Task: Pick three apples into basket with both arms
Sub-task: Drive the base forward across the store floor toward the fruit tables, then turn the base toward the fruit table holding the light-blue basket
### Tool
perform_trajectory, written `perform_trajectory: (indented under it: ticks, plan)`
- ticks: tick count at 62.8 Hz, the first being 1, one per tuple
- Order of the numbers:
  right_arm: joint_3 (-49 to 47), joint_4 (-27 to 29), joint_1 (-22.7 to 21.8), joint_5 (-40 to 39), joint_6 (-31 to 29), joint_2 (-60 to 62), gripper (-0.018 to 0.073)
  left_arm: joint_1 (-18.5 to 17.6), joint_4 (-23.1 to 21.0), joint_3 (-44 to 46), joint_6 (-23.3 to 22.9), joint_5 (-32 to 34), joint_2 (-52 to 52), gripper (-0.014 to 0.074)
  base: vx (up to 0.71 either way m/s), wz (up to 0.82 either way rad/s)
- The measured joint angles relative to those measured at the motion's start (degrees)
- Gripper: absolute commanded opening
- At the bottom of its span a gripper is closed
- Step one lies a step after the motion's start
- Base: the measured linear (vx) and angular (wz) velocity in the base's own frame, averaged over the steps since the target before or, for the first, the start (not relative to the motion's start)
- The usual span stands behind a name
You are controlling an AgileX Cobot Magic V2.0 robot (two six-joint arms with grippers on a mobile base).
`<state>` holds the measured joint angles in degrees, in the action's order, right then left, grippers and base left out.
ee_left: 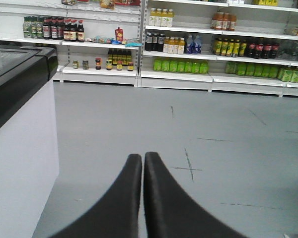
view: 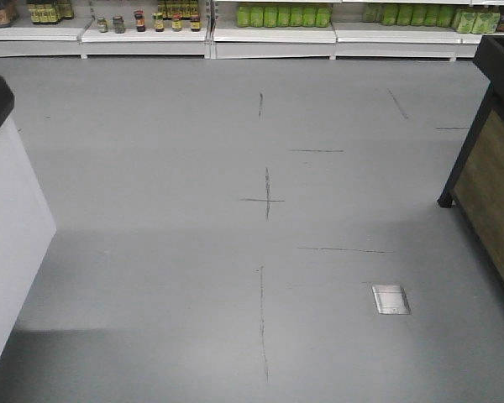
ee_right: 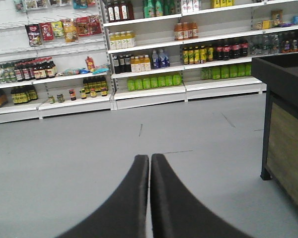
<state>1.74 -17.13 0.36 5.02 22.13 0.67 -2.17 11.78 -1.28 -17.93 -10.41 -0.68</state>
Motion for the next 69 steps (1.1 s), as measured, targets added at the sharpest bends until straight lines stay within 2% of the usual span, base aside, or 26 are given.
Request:
perform_trajectory:
  ticks: [69]
  plan:
    - [0.0, 0.0, 0.0, 0.0, 0.0, 0.0, -0.0004, 0.0, 0.0, 0.0, 0.0, 0.0, 0.0, -0.0006, 0.22, -0.33]
